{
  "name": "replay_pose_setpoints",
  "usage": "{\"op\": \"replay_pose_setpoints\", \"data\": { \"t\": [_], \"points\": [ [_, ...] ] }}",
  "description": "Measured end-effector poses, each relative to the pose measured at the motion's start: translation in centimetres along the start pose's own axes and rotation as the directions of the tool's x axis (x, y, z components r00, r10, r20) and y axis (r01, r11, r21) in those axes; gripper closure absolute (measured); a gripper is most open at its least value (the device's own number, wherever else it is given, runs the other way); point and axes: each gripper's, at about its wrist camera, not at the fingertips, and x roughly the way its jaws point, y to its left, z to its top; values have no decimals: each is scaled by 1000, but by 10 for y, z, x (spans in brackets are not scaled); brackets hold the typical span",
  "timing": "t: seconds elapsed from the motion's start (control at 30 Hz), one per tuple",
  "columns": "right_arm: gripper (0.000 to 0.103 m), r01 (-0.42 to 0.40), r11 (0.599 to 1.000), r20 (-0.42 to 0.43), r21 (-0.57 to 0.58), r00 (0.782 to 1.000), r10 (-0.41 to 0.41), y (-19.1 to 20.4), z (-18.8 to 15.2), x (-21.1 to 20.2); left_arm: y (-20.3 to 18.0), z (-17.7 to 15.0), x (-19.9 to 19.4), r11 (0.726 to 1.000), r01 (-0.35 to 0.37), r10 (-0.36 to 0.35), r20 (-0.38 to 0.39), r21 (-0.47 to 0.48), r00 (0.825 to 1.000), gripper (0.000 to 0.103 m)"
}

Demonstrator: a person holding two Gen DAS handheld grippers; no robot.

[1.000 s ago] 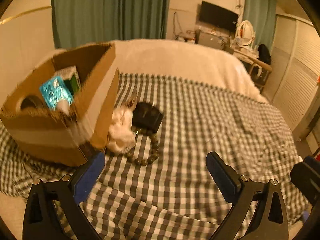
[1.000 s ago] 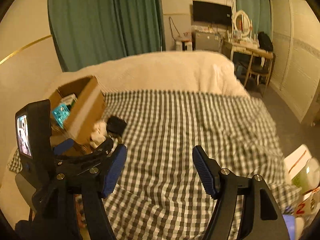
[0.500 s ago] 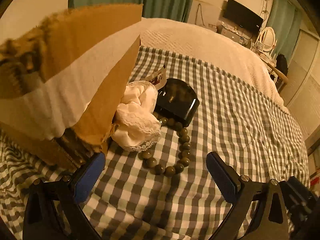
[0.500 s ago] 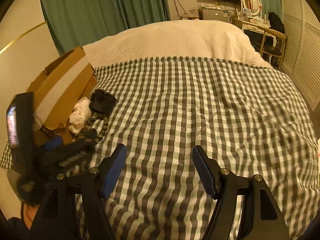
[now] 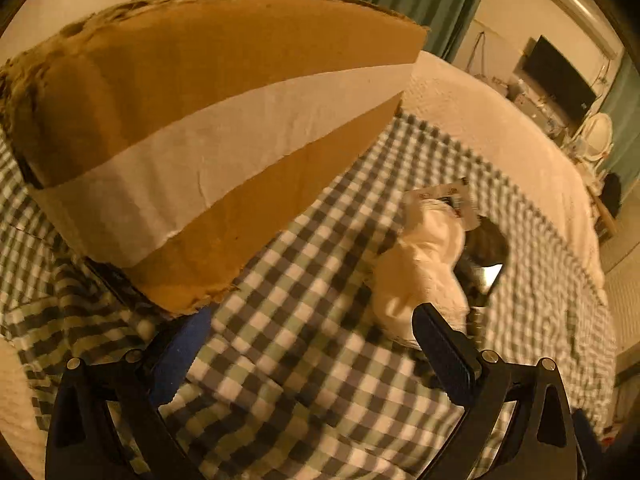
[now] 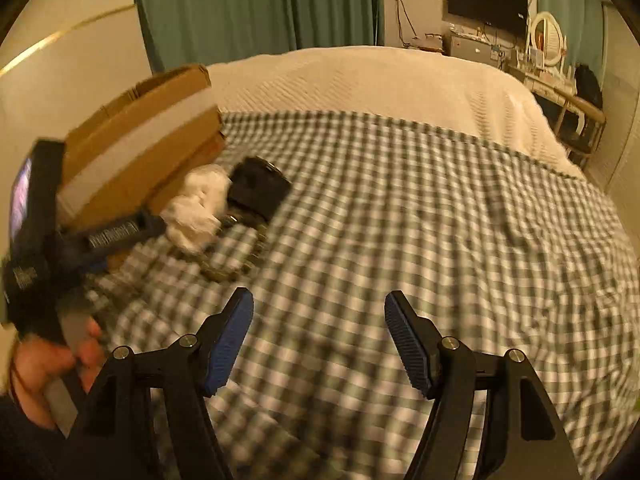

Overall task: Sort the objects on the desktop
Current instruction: 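Move both tools back toward the white cloth and bead bracelet, then grasp the white cloth with left tool while right tool grasps the bead bracelet, then carry cloth and bracelet into the cardboard box and open both tools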

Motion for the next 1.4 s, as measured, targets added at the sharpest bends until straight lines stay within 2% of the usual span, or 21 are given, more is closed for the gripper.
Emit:
{"op": "replay_pose_setpoints", "data": {
  "t": [0.1,0.17,0.23,0.33,0.4,0.47,0.6,0.67,0.7,0.8,0.83,1.0,1.2,1.4],
  "points": [
    [35,-57,993,10,101,998,56,-6,5,6,-7,-2,-4,998,49,-49,14,26,999,0],
    [43,-93,982,-3,162,996,94,-12,7,17,-17,-5,-4,994,79,-80,22,73,997,0],
    [58,-135,966,-23,221,989,144,-18,8,32,-26,-5,1,989,90,-93,27,114,995,0],
    [65,-169,951,-50,261,981,188,-18,11,53,-32,3,17,986,99,-104,27,131,994,2],
    [65,-190,946,-53,261,976,211,-13,14,65,-29,7,26,986,115,-117,12,121,993,17],
    [67,-212,945,-58,250,971,233,-5,18,74,-25,10,33,986,127,-125,-21,112,992,50],
    [73,-213,946,-127,245,960,250,10,18,104,-25,12,36,980,143,-140,-33,139,990,78],
    [87,-182,955,-148,235,964,220,15,15,110,-30,5,27,974,144,-144,-17,176,989,88],
    [92,-151,966,-160,208,970,186,17,13,110,-31,3,23,971,147,-150,-3,191,989,88],
    [92,-110,978,-170,176,975,141,16,10,97,-36,8,14,966,155,-162,18,207,987,88],
    [92,-75,985,-170,153,980,101,15,9,88,-37,9,10,965,161,-170,26,209,985,89],
    [92,-5,995,-121,103,993,17,7,11,35,-44,18,-30,954,205,-227,82,218,970,89],
    [92,43,999,-20,21,999,-42,18,32,-38,-27,35,-99,947,228,-273,195,225,942,89],
    [92,21,998,92,-58,996,-15,56,74,-92,-2,83,-147,968,179,-227,305,176,925,89]
  ]
}}
